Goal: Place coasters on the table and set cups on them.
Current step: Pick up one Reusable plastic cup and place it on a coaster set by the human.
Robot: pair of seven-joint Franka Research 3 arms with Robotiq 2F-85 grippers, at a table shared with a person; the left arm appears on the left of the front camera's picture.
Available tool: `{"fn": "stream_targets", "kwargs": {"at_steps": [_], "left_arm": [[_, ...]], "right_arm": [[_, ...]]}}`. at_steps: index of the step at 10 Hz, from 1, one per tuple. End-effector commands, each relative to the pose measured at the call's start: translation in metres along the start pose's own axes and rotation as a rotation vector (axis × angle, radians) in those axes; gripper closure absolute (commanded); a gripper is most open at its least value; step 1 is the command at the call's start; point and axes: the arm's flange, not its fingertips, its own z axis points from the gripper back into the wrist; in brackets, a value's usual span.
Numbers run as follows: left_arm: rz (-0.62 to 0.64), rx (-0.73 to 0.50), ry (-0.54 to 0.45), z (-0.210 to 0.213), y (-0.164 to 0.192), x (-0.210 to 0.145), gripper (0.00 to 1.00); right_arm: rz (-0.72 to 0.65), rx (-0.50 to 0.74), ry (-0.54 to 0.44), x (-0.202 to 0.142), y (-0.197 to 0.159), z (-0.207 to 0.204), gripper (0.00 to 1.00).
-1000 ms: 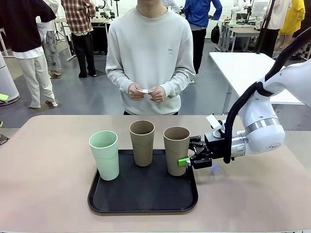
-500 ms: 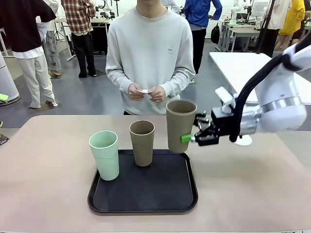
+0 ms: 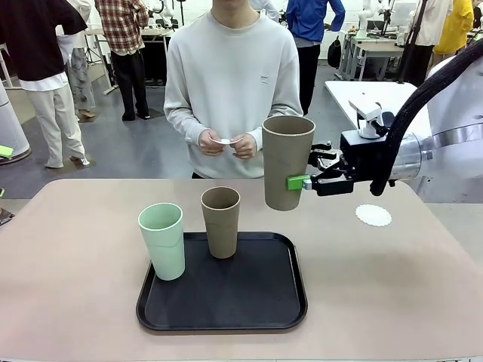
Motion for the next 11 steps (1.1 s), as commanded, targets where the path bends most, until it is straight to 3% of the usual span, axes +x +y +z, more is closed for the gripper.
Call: {"fn": "stream_targets", "kwargs": {"at_steps": [1,2,3,5,6,9,11], "left_arm": [[-0.014,-0.02,-0.004,0.0,0.002,-0.002,0.0],[-0.014,-0.02,-0.004,0.0,0.002,-0.002,0.0],[-0.014,-0.02,-0.004,0.0,0.002,-0.002,0.0],[-0.014,-0.02,-0.004,0.0,0.002,-0.002,0.0],[-0.014,-0.02,-0.004,0.0,0.002,-0.002,0.0],[-0.014,-0.02,-0.004,0.0,0.002,-0.002,0.0],[-0.014,-0.02,-0.004,0.0,0.002,-0.002,0.0]], "right_arm": [[0.029,0.011,-0.006,-0.005,-0.001,-0.003,0.37],[0.0,0.0,0.0,0.0,0.0,0.0,0.18],[-0.034,-0.11,0.055,-0.007,-0.018,0.02,0.18],[-0.02,-0.145,0.09,-0.004,-0.037,0.104,0.18],[-0.016,-0.219,0.107,0.001,-0.04,0.147,0.18],[0.012,-0.401,0.0,0.016,-0.03,0.26,0.18],[0.006,-0.47,-0.058,0.011,-0.021,0.301,0.18]]}}
